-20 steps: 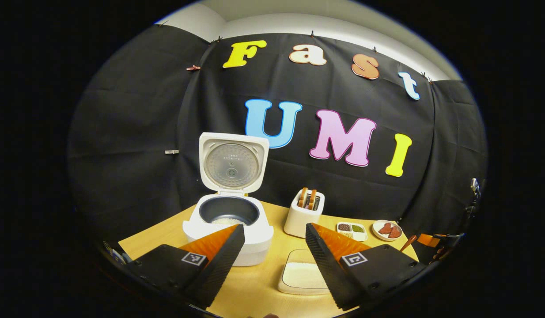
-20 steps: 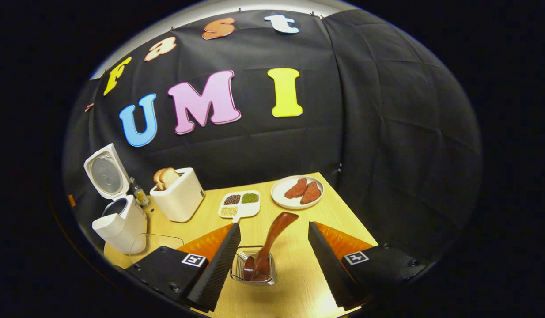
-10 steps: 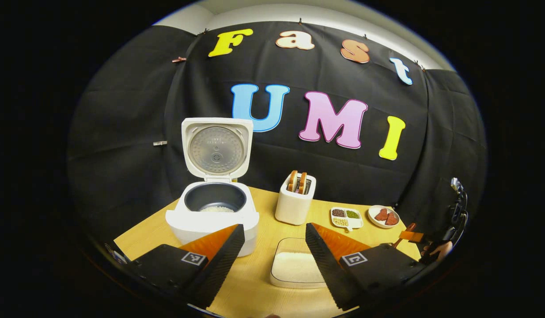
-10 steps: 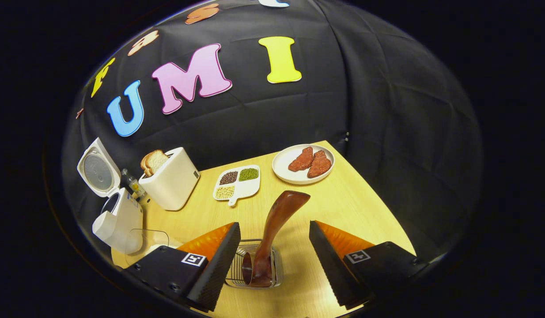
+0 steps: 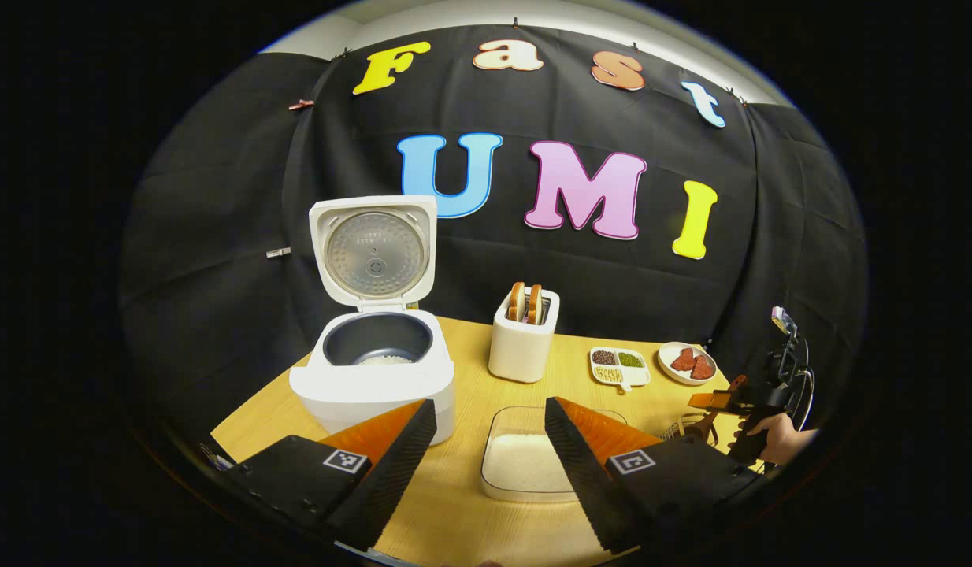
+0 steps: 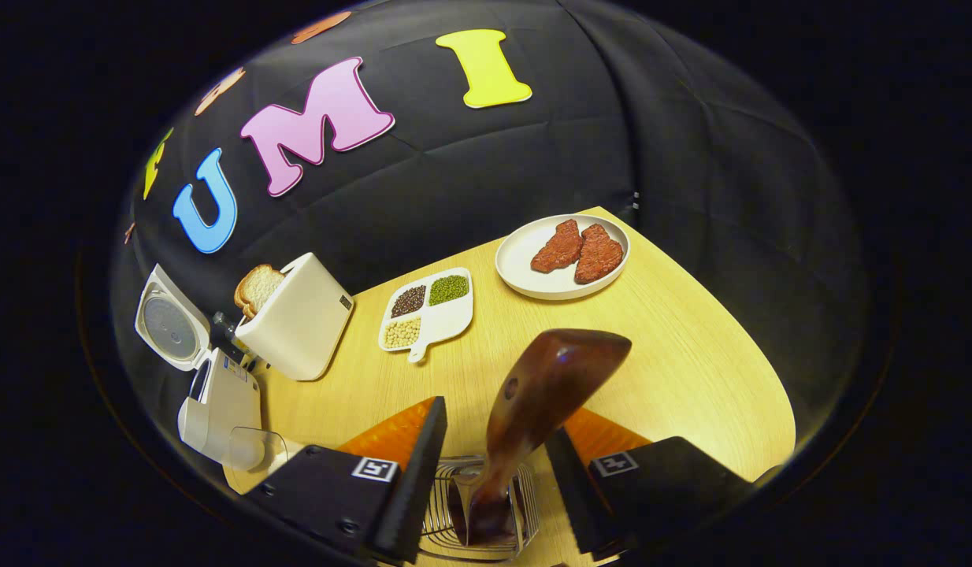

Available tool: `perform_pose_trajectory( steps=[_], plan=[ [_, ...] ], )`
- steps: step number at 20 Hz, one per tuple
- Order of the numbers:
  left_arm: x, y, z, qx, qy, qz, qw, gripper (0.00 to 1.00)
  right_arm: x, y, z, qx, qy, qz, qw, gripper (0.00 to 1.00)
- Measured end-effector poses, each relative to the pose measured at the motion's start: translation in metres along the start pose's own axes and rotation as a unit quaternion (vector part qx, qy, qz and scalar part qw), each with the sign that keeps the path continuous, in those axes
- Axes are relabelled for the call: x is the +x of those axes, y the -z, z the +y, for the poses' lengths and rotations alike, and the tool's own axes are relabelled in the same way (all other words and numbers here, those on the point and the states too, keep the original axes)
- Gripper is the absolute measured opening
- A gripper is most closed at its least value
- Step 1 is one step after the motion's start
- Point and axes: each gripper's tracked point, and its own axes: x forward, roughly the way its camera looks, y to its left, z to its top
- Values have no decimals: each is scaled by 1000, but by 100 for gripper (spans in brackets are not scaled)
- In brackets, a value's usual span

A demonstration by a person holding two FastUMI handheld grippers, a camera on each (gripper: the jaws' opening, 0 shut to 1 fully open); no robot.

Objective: Close the left gripper, press the button to open the rice cooker; take a wooden spoon from the chopstick holder with the right hand, scoop a spoonful of rice and pour it into the rice cooker, then put the wooden spoon back into the chopstick holder.

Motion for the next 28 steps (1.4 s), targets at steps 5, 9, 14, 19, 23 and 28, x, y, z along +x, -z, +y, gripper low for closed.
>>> perform_pose_trajectory(
  steps=[5,9,14,19,23,28],
  plan=[
    [-8,10,-1,-15,6,11,1000,96,-12,-1,-1,35,18,9,999,16],
    [-15,15,8,-19,17,10,1000,96,-28,-4,5,4,30,-9,999,16],
    [-28,16,28,-33,34,7,999,96,-76,-35,21,1,47,-56,997,16],
    [-37,11,48,-36,63,-8,997,96,-135,-61,38,-5,64,-111,992,16],
    [-42,8,67,-44,82,-21,995,96,-166,-63,74,-18,56,-131,990,16],
    [-49,22,102,6,80,-34,996,95,-176,-55,144,-26,16,-133,991,15]
  ],
)
